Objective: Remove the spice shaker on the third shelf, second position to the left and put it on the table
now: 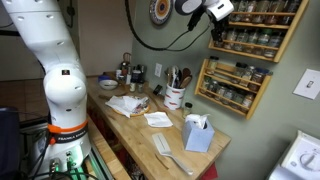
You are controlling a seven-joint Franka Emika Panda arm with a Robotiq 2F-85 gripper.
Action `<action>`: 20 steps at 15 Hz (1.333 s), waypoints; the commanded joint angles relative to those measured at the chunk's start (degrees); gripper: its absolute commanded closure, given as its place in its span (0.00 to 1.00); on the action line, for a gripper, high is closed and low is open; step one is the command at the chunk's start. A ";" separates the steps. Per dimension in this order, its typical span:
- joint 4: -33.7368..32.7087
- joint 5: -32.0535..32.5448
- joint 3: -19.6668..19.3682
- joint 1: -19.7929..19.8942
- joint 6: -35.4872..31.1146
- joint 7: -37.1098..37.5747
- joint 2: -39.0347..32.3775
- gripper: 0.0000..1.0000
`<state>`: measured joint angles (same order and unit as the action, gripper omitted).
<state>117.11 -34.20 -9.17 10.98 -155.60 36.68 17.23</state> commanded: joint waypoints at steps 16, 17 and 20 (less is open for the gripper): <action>-3.87 -4.67 -0.45 -1.22 -6.01 5.80 -5.24 0.00; -3.80 -5.44 -0.46 -1.46 -6.57 5.65 -5.22 0.00; -3.58 -7.40 -0.42 -2.08 -6.78 4.93 -5.15 0.00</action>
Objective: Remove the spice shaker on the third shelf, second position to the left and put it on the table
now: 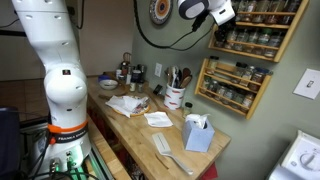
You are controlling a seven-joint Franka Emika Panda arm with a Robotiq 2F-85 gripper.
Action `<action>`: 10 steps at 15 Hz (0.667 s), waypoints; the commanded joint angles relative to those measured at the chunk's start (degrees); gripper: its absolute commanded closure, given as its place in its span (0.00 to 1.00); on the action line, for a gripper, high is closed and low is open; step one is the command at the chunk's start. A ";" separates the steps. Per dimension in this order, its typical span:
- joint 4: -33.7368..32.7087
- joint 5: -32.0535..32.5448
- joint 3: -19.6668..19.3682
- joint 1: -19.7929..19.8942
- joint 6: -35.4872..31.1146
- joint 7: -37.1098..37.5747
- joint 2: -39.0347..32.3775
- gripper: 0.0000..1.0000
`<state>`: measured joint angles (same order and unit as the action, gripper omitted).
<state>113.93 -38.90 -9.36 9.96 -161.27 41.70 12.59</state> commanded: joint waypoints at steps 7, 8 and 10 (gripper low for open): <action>0.34 -1.42 0.59 -0.42 -1.17 0.60 -1.28 0.00; 0.53 -0.79 0.67 -0.20 -1.00 0.77 -1.31 0.00; 0.82 0.15 0.68 0.13 -0.69 0.89 -0.95 0.00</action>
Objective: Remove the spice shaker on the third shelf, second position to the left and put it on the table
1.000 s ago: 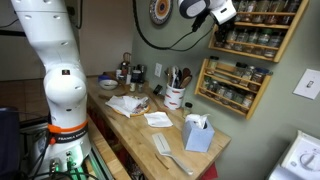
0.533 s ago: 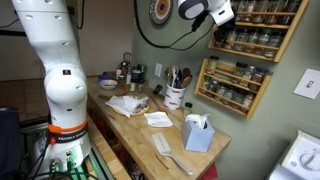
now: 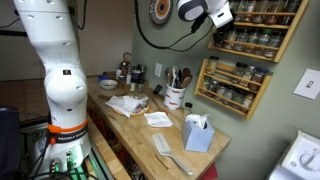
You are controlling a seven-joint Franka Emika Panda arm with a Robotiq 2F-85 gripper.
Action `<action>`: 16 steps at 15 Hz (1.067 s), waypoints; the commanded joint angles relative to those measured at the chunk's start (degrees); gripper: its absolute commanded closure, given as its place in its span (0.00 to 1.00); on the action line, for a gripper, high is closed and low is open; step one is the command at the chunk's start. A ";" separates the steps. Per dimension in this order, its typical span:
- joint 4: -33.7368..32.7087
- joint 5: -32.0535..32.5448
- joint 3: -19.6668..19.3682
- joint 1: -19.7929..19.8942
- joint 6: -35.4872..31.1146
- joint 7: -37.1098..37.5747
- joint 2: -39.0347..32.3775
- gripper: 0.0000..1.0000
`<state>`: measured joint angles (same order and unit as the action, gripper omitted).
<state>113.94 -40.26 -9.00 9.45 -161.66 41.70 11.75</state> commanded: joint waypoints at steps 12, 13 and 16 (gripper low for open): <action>3.04 12.68 -0.78 3.31 8.34 4.54 5.11 0.00; 3.08 13.01 -0.81 3.52 9.22 4.68 5.37 0.00; 2.95 12.98 -1.05 3.66 11.91 4.62 5.98 0.00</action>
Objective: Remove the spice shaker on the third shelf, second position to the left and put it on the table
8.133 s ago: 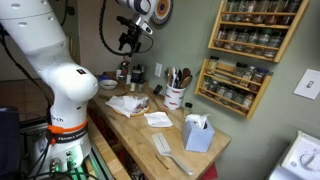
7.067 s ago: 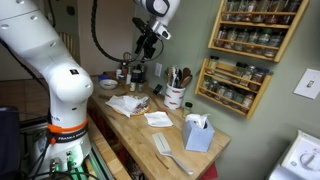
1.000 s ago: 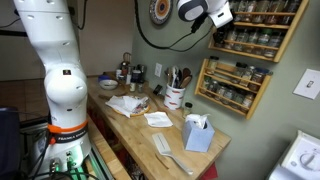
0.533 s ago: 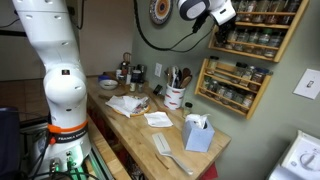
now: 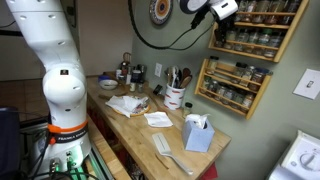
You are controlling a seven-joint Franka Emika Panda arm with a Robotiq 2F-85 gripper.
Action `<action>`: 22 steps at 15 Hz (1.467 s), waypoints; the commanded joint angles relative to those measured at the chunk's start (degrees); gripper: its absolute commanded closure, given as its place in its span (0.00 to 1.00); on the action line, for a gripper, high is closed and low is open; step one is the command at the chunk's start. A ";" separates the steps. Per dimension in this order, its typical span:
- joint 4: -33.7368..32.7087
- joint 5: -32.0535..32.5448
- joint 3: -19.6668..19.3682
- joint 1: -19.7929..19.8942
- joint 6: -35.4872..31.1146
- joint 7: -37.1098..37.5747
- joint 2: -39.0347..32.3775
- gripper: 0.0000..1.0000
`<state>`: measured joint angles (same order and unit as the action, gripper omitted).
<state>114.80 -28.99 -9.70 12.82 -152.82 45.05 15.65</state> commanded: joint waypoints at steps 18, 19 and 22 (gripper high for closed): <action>2.71 6.35 -0.13 1.90 8.75 1.82 2.72 0.00; 2.74 6.65 -0.11 1.94 8.86 1.75 2.76 0.00; 2.20 3.75 -1.08 0.57 5.51 -1.35 3.25 0.00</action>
<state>115.86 -24.50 -9.89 14.22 -146.52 45.38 17.50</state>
